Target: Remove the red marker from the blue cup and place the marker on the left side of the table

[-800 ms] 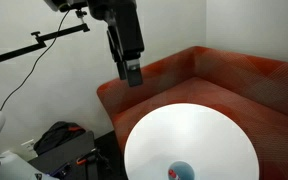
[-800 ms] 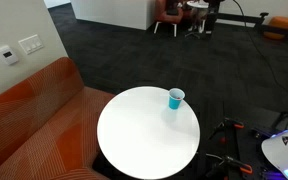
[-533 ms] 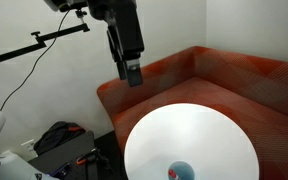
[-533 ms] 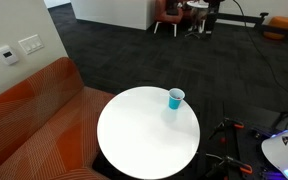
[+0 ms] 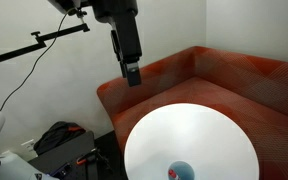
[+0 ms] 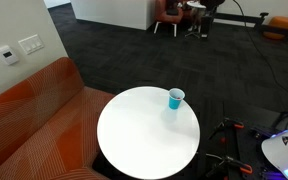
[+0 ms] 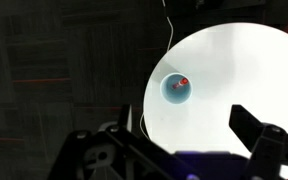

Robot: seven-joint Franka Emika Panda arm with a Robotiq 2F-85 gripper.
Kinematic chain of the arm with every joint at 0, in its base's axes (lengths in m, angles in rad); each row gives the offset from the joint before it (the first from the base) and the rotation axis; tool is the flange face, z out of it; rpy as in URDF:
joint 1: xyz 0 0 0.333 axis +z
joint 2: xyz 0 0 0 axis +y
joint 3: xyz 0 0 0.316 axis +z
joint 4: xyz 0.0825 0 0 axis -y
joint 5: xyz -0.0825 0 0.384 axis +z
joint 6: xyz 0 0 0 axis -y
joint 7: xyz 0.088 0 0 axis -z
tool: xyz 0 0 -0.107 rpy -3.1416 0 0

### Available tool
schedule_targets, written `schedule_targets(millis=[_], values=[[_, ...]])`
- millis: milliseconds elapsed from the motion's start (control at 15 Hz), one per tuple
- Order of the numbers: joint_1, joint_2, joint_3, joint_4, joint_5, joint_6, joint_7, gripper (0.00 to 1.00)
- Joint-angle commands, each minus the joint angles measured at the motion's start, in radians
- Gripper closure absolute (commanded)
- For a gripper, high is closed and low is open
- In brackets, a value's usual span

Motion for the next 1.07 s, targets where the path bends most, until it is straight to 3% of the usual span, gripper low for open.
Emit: schedule_targets(millis=[0,533,1000], values=[[0.019,0.059,0.013,0.031,0.06,0.021,0.139,0.0],[0.036,0.202,0.034,0.015,0.126,0.149,0.421,0.0],[0.024,0.267,-0.001,-0.087,0.127,0.354,0.436,0.0]])
